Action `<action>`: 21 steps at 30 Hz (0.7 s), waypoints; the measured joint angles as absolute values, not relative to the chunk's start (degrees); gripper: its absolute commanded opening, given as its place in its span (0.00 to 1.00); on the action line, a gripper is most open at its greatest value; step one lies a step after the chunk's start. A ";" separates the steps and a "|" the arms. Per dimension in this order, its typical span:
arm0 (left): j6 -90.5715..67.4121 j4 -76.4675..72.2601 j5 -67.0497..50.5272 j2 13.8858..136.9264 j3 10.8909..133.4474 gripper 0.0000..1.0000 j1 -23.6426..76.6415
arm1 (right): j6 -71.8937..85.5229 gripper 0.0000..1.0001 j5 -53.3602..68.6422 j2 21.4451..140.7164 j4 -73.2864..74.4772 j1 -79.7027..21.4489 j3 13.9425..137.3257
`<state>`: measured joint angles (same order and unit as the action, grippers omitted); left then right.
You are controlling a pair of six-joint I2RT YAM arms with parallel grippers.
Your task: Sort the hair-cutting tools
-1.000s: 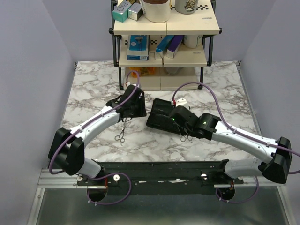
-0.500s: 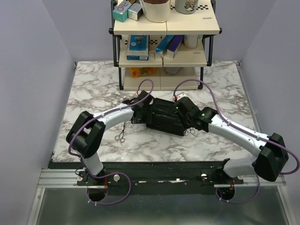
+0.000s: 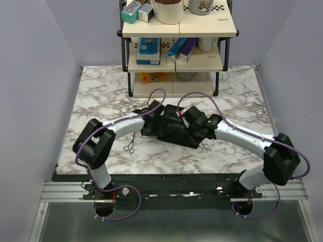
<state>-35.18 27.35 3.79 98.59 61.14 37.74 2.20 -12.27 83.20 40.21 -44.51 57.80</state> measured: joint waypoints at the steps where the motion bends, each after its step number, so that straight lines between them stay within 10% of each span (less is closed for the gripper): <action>1: -35.20 27.35 3.79 98.59 60.82 0.63 37.74 | 1.50 0.01 -12.10 83.74 40.36 -44.51 57.80; 21: -35.99 26.83 4.08 98.48 59.64 0.67 37.36 | -13.21 0.01 -7.31 83.79 41.67 -44.51 55.53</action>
<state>-35.99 26.83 4.08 98.48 59.64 37.36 -13.21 -7.31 83.79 41.67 -44.51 55.53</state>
